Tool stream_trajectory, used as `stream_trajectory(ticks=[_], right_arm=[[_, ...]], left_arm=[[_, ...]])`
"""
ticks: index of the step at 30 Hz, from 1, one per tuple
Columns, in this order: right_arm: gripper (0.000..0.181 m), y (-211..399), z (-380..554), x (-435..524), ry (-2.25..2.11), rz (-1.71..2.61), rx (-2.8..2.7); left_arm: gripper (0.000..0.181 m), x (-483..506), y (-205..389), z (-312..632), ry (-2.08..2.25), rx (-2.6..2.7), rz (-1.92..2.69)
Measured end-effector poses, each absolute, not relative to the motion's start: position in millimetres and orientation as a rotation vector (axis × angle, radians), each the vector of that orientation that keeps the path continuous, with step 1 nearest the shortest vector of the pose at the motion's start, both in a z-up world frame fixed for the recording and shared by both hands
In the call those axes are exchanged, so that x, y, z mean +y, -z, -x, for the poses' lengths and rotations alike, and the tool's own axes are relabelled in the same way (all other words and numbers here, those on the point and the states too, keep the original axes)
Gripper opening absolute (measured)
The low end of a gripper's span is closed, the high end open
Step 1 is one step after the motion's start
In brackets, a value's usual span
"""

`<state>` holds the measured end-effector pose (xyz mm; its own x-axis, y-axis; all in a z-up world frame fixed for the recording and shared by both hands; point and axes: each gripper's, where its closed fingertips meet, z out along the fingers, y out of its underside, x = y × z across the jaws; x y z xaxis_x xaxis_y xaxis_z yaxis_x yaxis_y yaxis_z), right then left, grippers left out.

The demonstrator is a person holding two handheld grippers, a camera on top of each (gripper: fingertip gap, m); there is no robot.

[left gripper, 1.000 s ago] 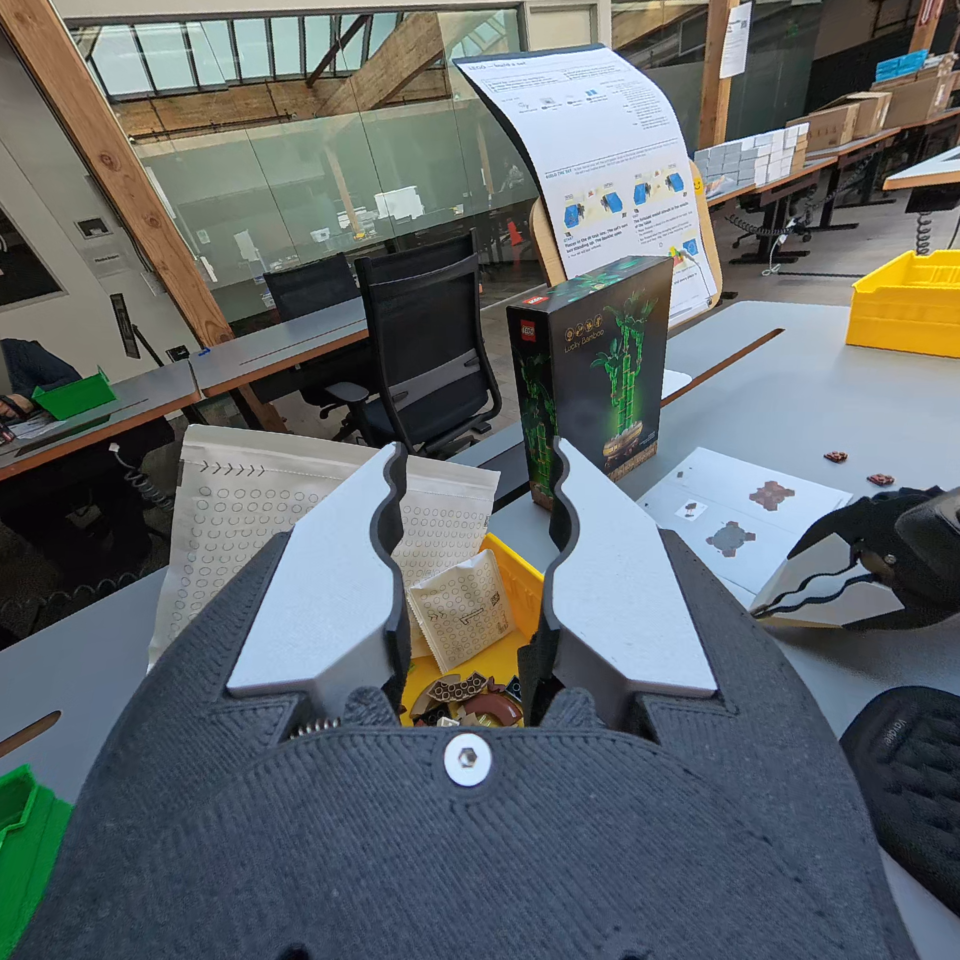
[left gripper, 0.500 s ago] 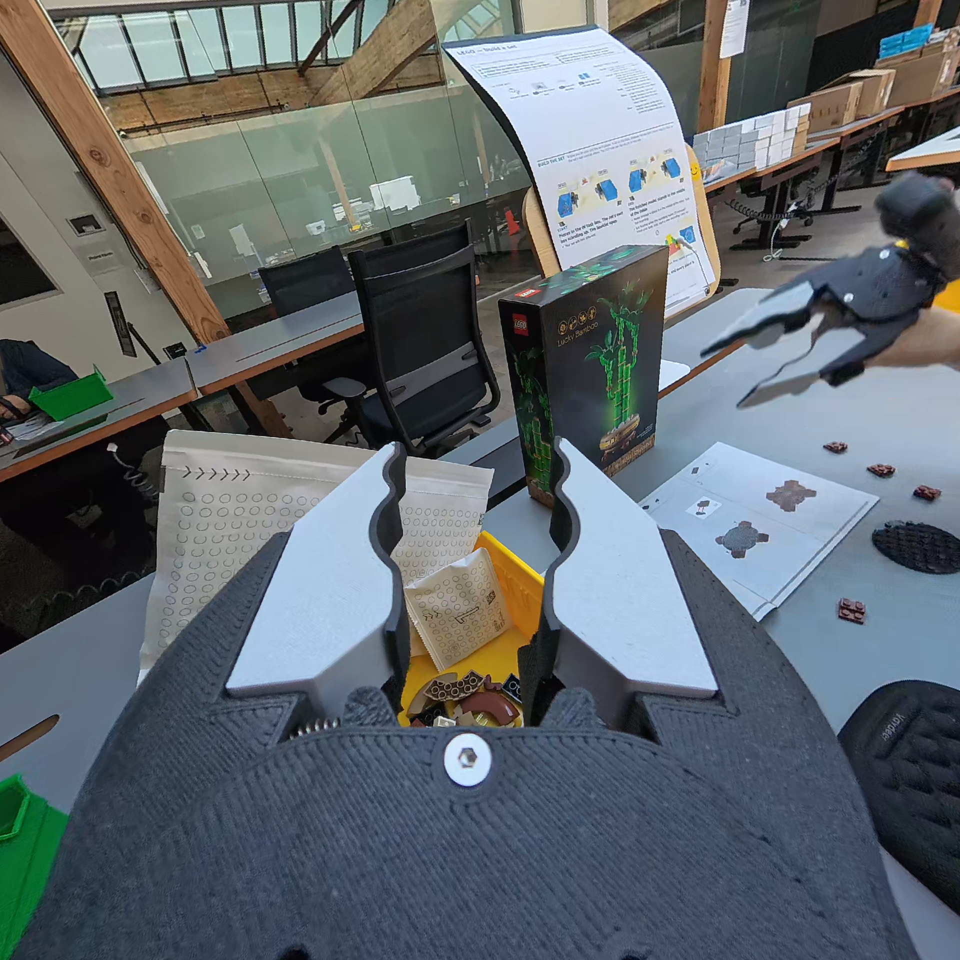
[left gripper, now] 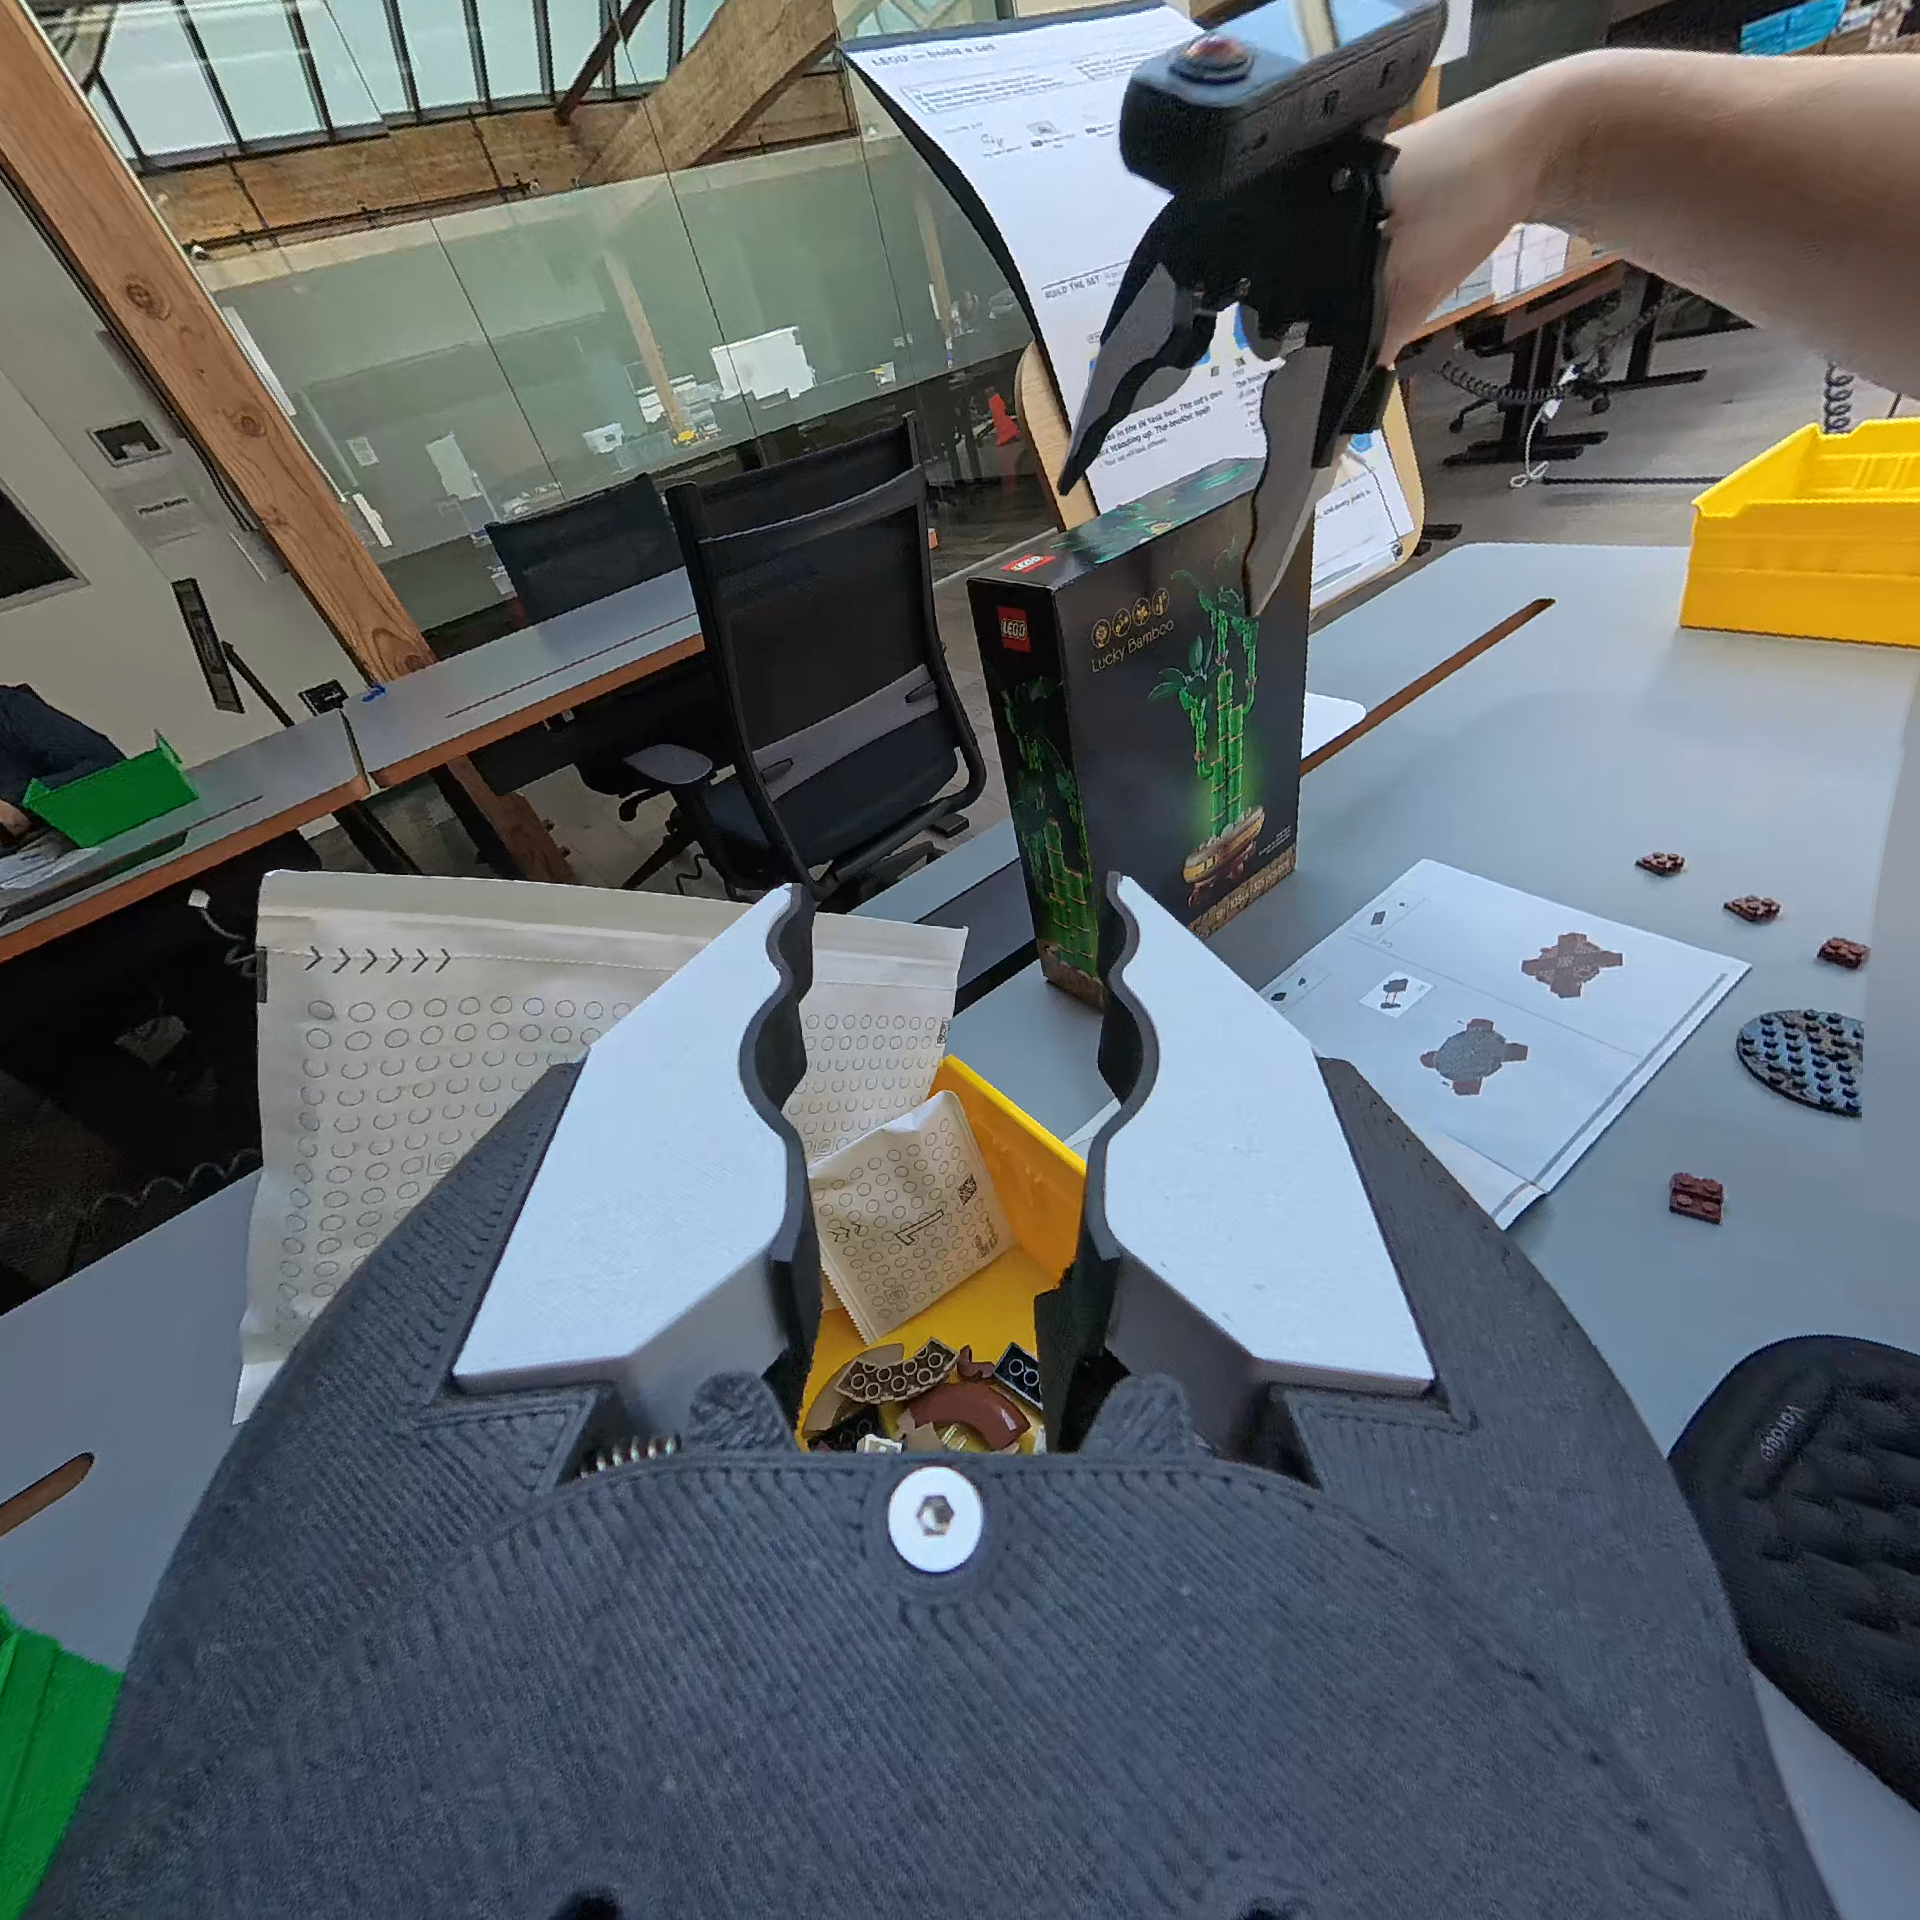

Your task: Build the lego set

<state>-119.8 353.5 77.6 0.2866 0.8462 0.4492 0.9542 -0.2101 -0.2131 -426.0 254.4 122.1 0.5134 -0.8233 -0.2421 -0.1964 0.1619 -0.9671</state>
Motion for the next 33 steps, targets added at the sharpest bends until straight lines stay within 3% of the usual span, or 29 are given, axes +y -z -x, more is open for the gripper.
stream_trajectory(ticks=[5, 7, 9, 26, 33], right_arm=[[0.122, -45.1, 113.2, 363.7, 0.379, 2.302, -1.681], [0.096, -36.1, 104.9, 363.1, 0.426, 2.355, -1.718], [0.094, -36.7, 100.8, 360.8, 0.443, 2.380, -1.707], [0.093, -45.9, -134.7, 224.7, 0.519, 2.725, -1.405], [0.093, -43.0, -195.3, 214.5, 0.497, 2.718, -1.371]], left_arm=[[0.054, 254.6, -123.0, 427.4, 0.575, 0.975, 1.365], [0.053, 254.6, -124.0, 428.9, 0.574, 0.971, 1.363], [0.053, 254.2, -125.1, 430.6, 0.571, 0.968, 1.360], [0.054, 246.8, -129.3, 429.4, 0.557, 0.977, 1.344], [0.054, 243.8, -126.3, 422.9, 0.540, 1.004, 1.346]])
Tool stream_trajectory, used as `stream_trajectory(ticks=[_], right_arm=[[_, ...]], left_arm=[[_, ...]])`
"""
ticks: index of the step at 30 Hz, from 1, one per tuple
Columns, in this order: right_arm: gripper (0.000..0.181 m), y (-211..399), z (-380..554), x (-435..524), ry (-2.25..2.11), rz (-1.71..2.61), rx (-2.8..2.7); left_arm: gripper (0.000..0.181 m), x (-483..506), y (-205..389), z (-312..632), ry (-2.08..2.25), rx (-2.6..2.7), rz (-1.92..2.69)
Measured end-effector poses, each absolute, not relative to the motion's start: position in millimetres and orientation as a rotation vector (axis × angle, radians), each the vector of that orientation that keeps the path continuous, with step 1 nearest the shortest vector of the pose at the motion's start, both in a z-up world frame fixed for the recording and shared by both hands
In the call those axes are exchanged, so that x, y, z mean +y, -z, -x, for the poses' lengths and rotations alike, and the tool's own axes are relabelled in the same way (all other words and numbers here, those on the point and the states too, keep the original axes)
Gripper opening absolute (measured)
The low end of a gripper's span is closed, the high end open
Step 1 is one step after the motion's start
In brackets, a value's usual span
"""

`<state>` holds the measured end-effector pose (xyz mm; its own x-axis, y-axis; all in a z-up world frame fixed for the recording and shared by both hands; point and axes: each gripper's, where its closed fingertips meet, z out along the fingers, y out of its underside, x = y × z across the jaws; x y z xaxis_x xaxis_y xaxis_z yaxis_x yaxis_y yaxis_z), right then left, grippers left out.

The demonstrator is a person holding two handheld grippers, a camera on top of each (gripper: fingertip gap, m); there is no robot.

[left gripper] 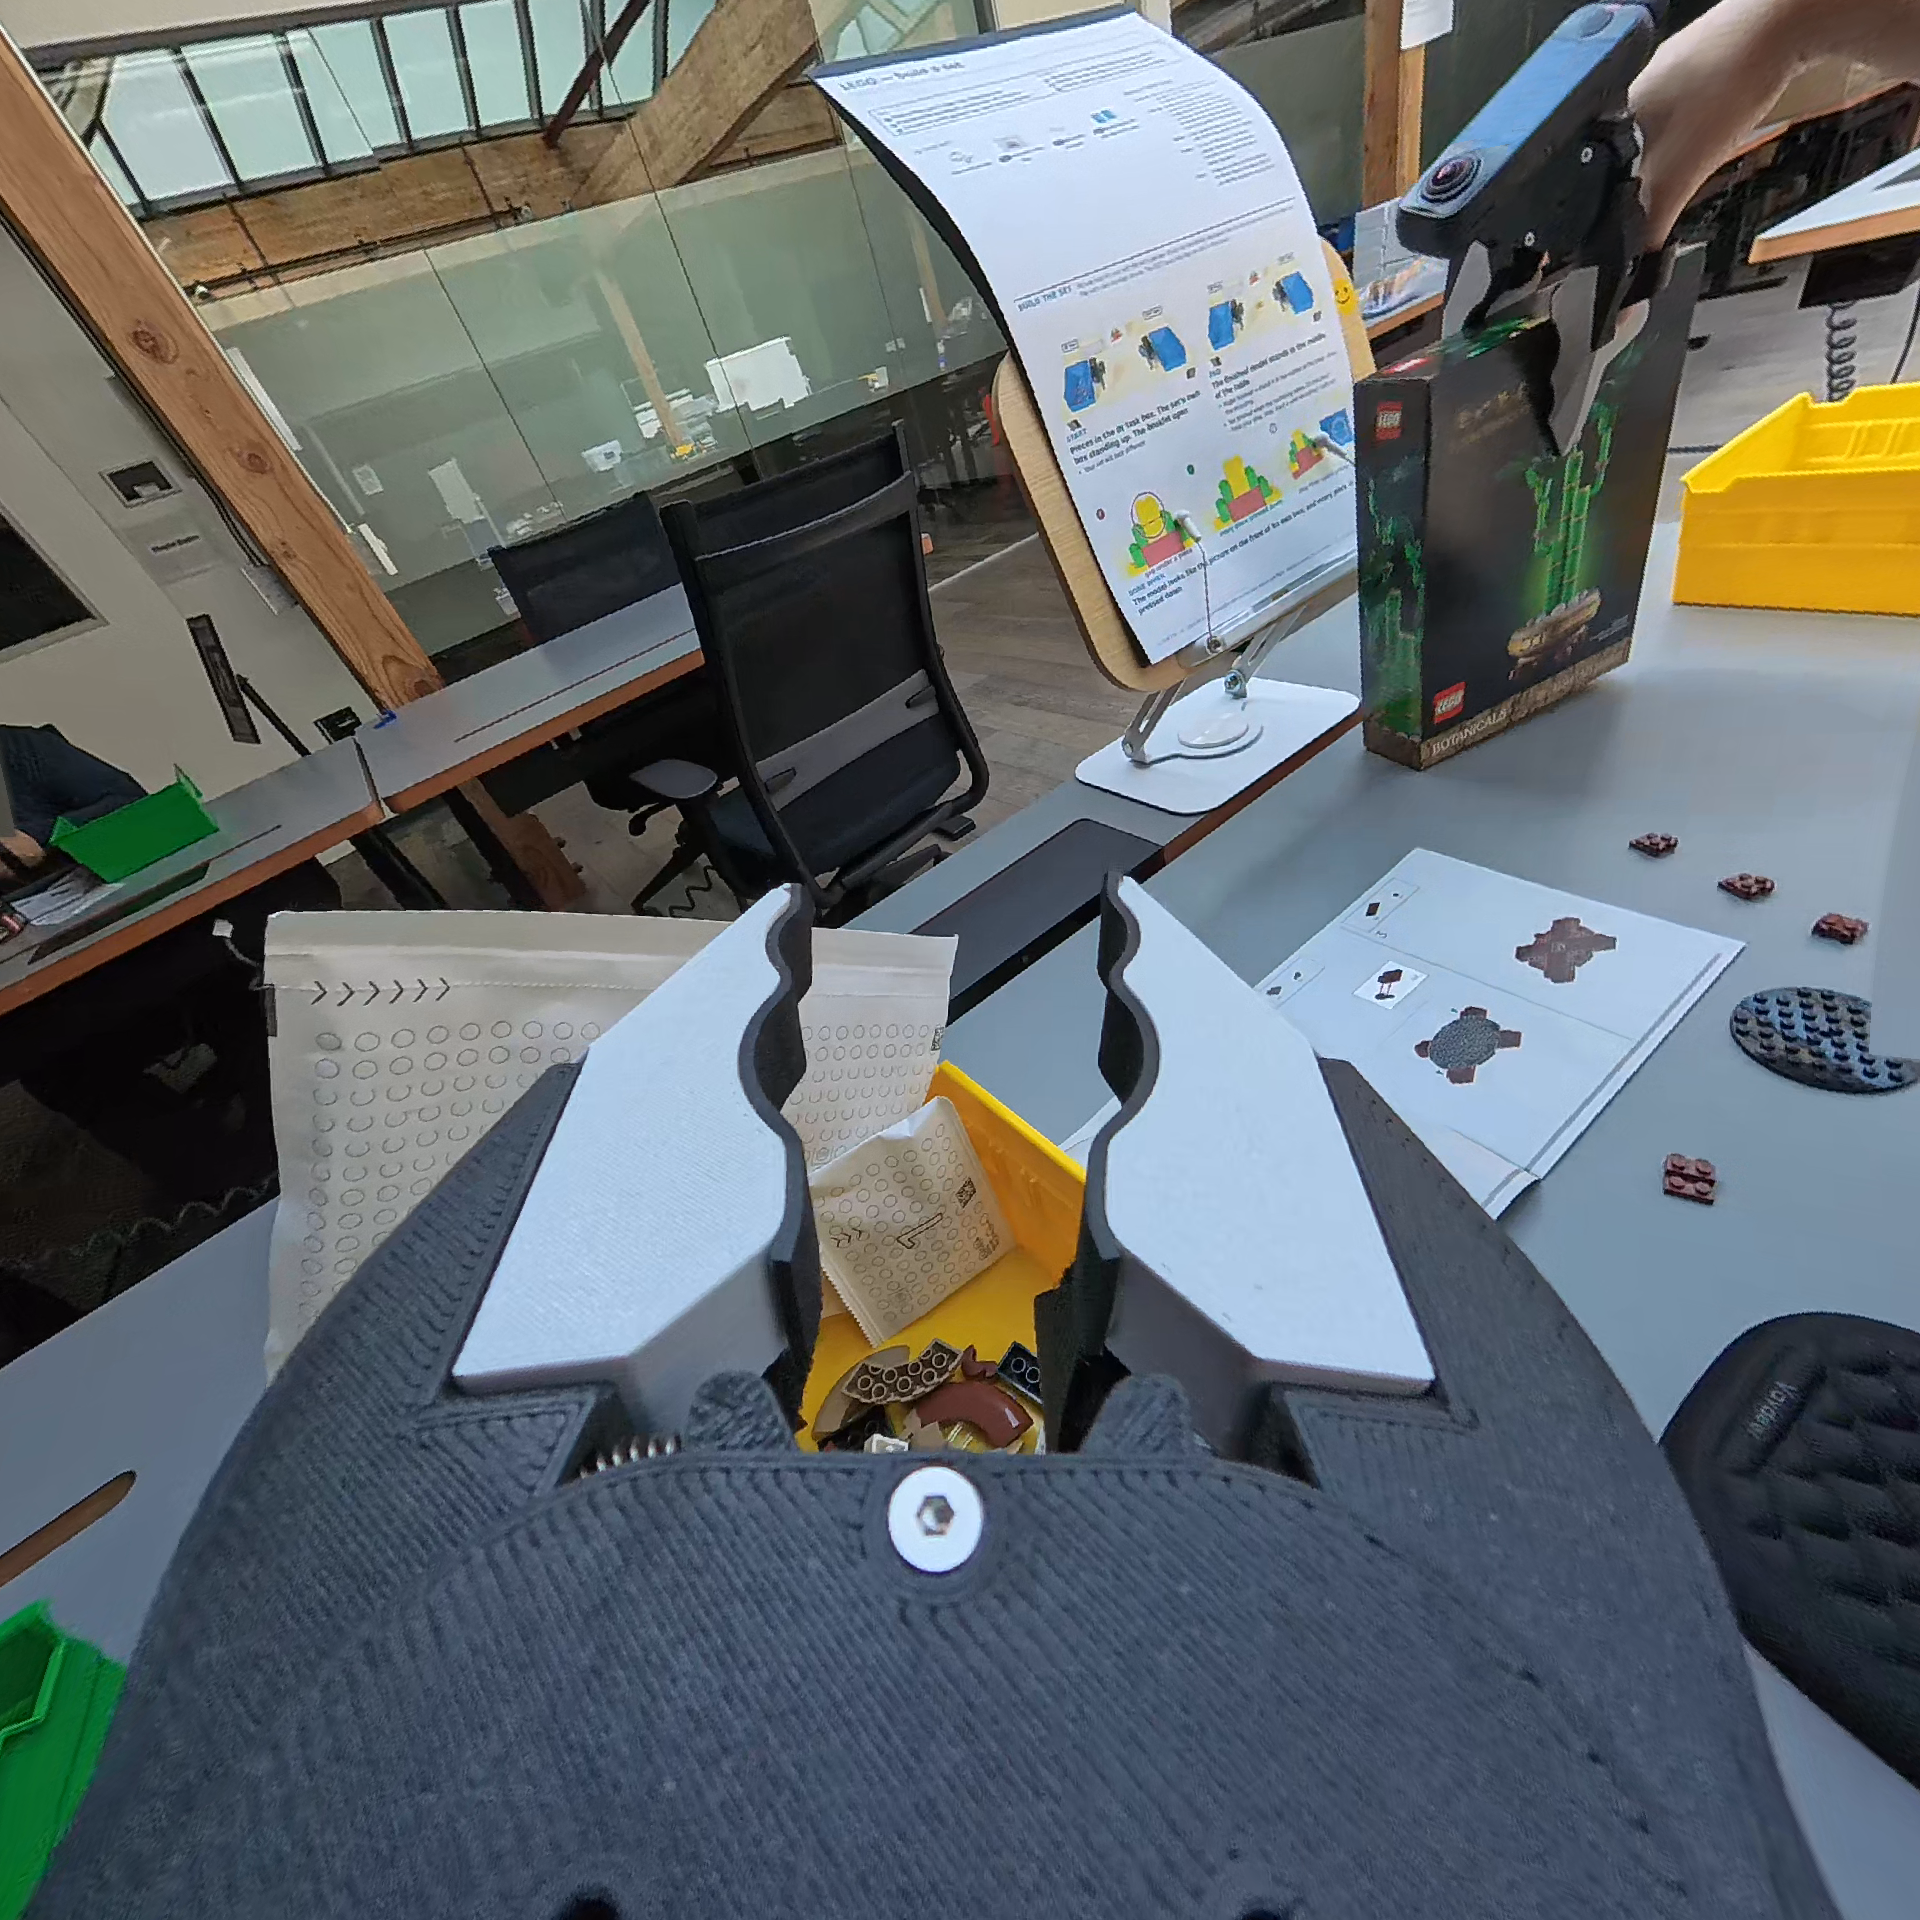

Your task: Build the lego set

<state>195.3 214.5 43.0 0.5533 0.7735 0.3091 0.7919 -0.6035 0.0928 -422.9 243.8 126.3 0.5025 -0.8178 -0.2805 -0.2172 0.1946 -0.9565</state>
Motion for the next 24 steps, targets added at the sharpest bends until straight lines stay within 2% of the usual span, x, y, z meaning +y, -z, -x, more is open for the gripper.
stream_trajectory(ticks=[10, 14, 24], right_arm=[[0.099, -46.3, -220.9, 220.2, 0.735, 2.741, -1.380], [0.108, -59.5, -214.8, 229.1, 0.786, 2.657, -1.373], [0.111, -86.2, -193.5, 236.2, 0.770, 2.426, -1.234]], left_arm=[[0.055, 243.7, -119.4, 416.4, 0.551, 1.020, 1.376], [0.055, 241.9, -122.7, 419.7, 0.549, 1.016, 1.365], [0.054, 240.7, -128.8, 427.4, 0.559, 0.999, 1.350]])
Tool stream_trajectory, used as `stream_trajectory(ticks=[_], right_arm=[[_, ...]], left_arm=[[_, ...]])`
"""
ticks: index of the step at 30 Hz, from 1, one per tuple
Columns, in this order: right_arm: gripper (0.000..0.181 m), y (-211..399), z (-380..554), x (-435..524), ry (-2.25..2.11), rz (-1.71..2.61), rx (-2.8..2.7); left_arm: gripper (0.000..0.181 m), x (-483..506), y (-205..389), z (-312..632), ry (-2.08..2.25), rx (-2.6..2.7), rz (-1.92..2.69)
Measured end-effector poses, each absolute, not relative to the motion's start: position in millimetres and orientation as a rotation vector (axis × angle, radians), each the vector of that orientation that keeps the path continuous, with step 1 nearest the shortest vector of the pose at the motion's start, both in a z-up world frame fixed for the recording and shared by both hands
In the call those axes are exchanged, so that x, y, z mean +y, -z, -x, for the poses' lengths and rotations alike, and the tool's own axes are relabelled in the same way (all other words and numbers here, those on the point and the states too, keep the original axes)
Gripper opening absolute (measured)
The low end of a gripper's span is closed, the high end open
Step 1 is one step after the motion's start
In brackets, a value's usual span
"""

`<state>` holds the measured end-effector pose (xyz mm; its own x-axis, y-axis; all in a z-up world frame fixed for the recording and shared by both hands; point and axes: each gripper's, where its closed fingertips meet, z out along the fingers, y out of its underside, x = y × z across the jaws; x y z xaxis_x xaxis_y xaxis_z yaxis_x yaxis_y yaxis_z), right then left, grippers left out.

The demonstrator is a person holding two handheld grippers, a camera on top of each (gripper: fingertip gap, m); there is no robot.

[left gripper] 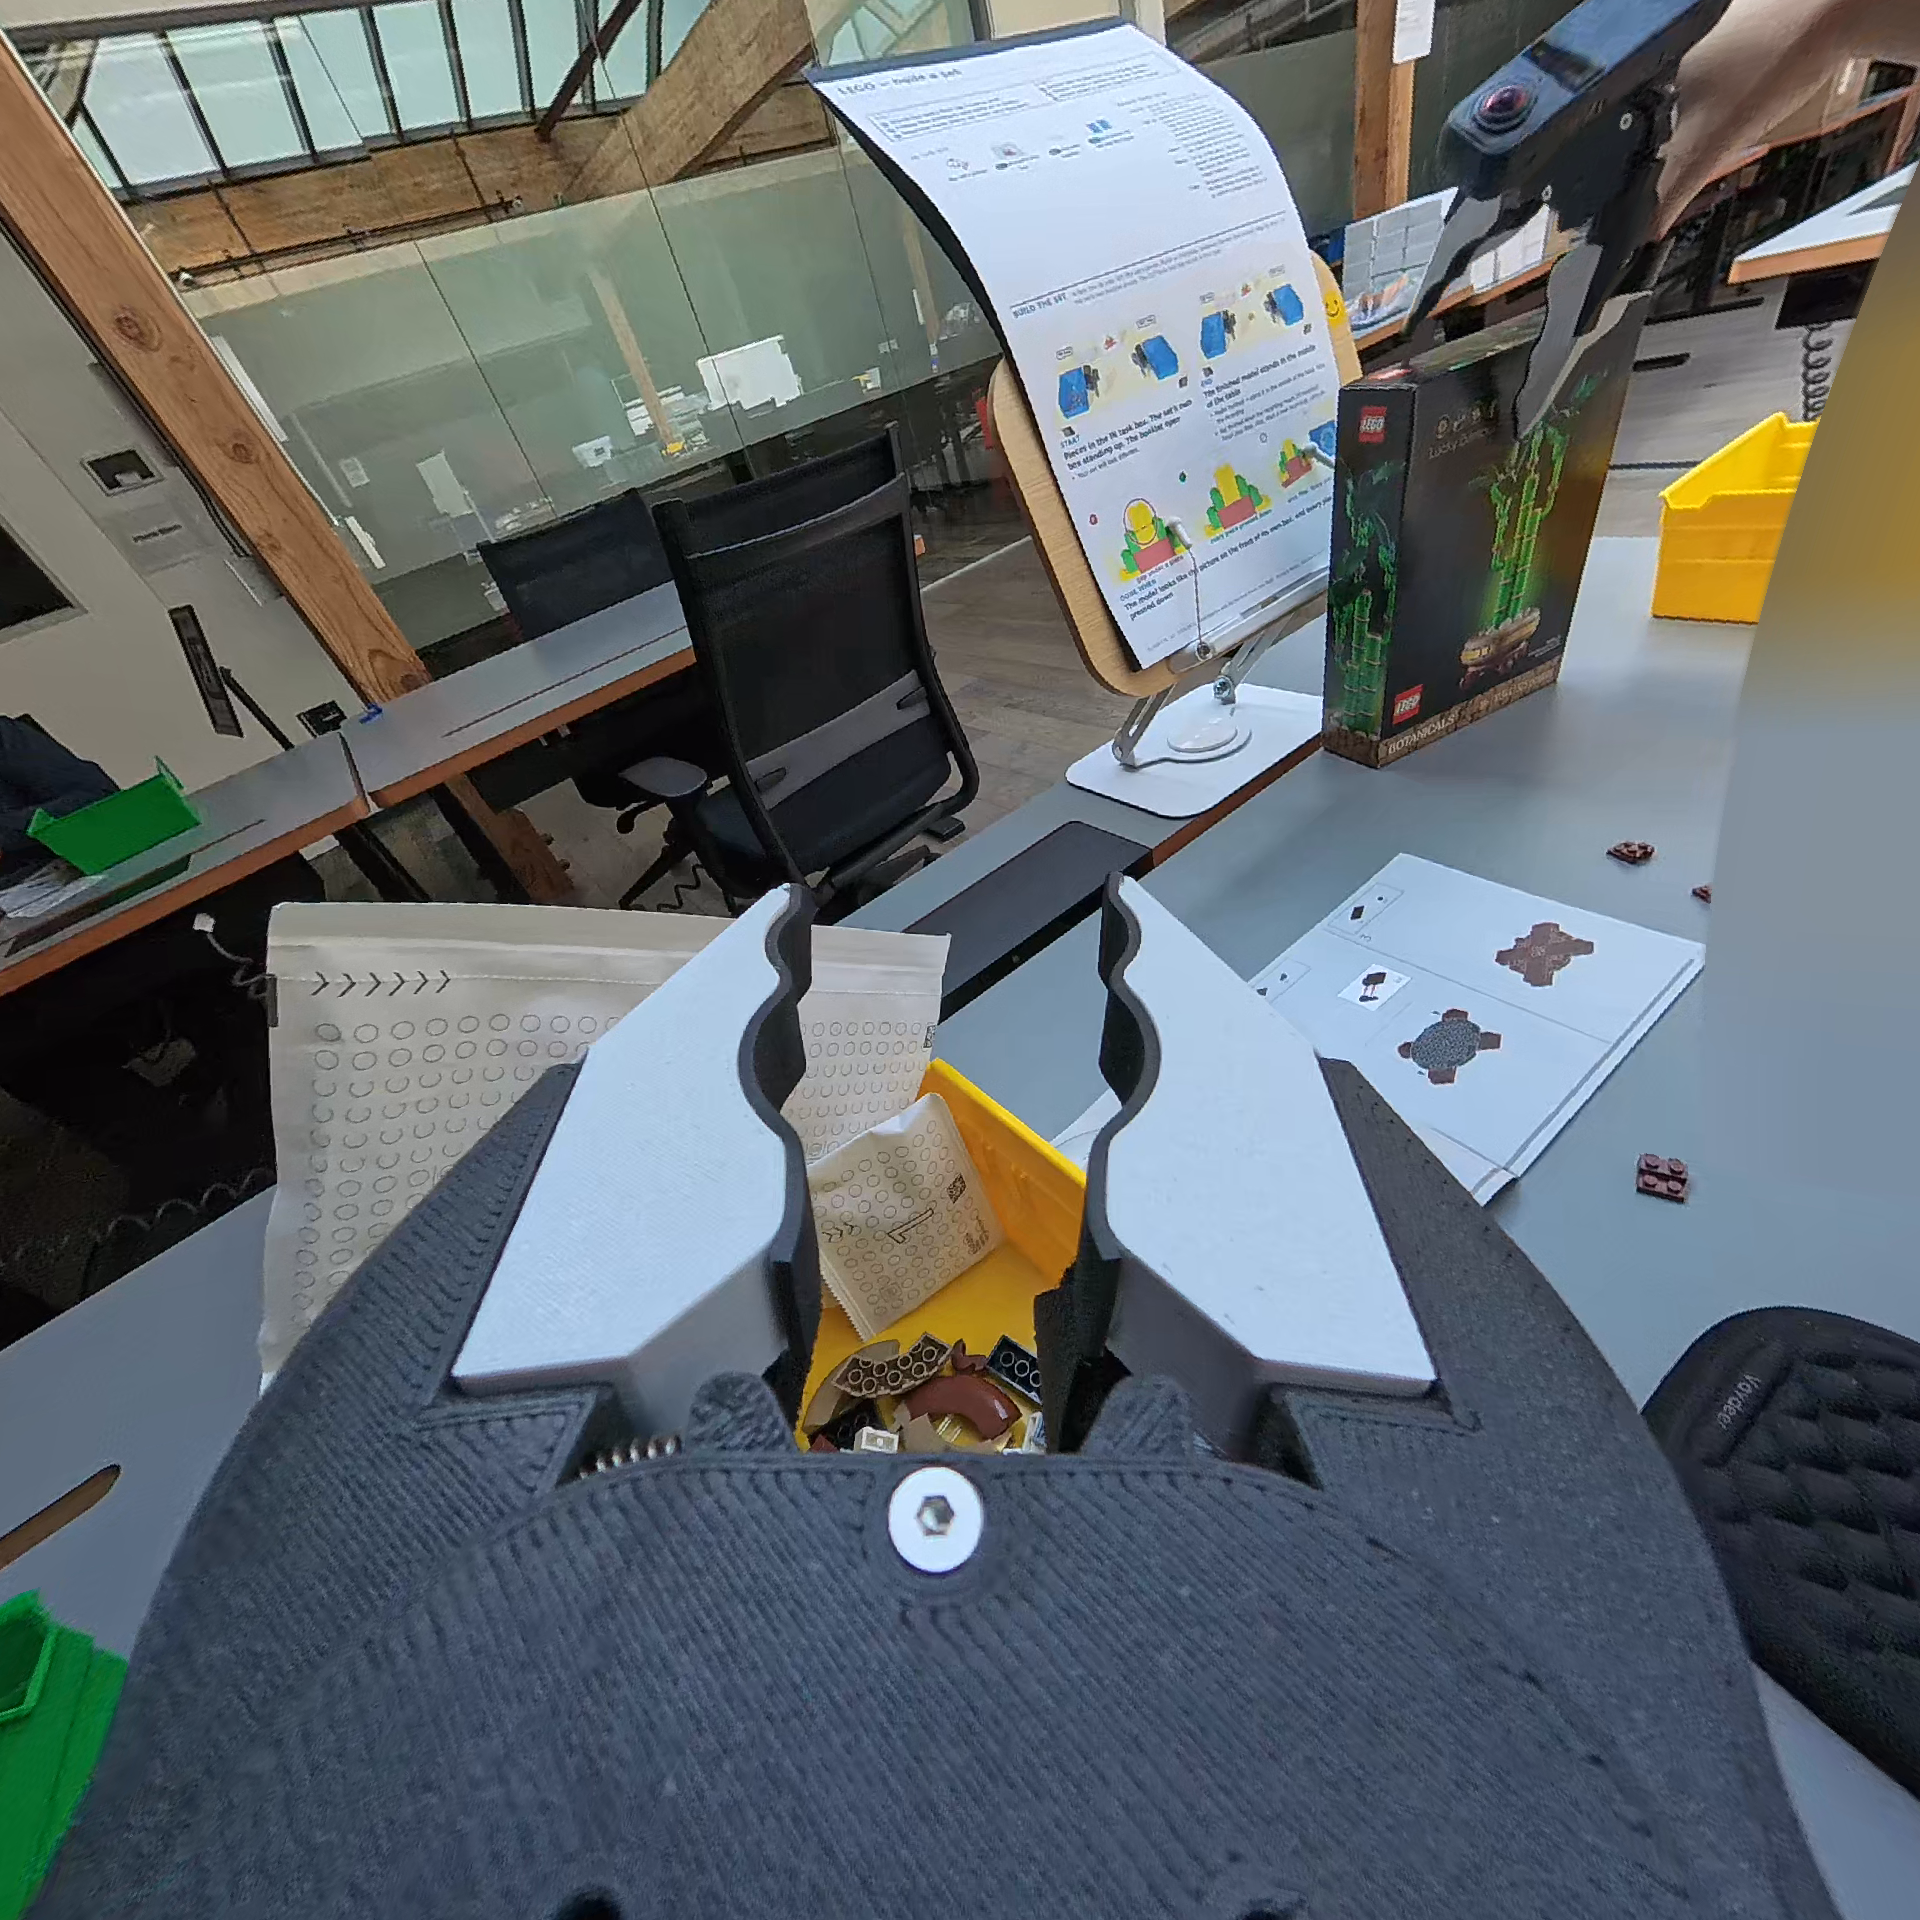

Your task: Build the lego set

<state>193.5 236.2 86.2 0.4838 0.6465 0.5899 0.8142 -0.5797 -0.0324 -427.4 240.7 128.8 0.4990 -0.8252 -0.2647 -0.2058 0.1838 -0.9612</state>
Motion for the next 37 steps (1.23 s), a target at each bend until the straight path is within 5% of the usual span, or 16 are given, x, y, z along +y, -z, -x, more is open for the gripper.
stream_trajectory(ticks=[7, 19, 23, 26, 37], right_arm=[[0.112, -133.5, -103.3, 222.1, 0.699, 1.915, -1.055], [0.092, 112.6, 175.1, 133.8, -0.357, 1.977, -1.144], [0.088, 150.2, 190.1, 131.1, -0.257, 2.097, -1.262], [0.069, 147.0, 187.6, 135.7, -0.303, 2.093, -1.173], [0.066, 155.1, 168.8, 144.5, -0.423, 2.107, -1.081]], left_arm=[[0.054, 239.3, -131.7, 428.2, 0.567, 0.988, 1.346], [0.054, 202.0, -137.7, 396.5, 0.657, 1.068, 1.289], [0.054, 176.6, -130.0, 372.6, 0.780, 1.091, 1.294], [0.053, 167.0, -124.7, 357.3, 0.844, 1.056, 1.285], [0.053, 130.0, -147.6, 300.0, 1.077, 1.135, 1.191]])
